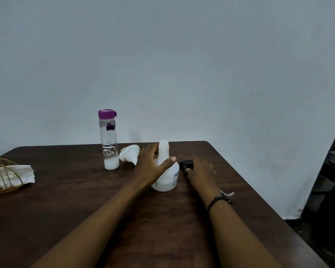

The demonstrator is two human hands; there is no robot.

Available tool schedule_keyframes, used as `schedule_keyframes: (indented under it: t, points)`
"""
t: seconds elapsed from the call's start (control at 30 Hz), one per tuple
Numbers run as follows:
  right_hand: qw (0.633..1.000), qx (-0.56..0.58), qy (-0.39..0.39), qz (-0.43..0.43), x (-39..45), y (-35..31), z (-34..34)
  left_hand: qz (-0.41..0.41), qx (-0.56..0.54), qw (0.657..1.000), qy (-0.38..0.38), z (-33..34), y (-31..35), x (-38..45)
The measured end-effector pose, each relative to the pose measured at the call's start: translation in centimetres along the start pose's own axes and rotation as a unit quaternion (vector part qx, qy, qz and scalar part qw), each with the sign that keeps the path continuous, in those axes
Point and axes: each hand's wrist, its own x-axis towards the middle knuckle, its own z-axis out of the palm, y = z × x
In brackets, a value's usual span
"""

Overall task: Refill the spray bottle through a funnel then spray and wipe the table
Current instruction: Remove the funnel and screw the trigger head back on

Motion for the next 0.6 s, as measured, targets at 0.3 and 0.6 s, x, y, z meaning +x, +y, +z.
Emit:
schedule_keyframes:
  t: [0.3,0.6]
  points:
    - [0.996,0.062,0.050,-0.027,0.5,-0.4,0.6,-0.003,0.014,1.000,-0.008,-0.2,-0.6,-0.4]
    - [0.866,0.412,0.262,-0.109,-0.9,-5.2,-5.9,-0.006,0.034,0.999,-0.013,-0.4,-0.3,-0.4]
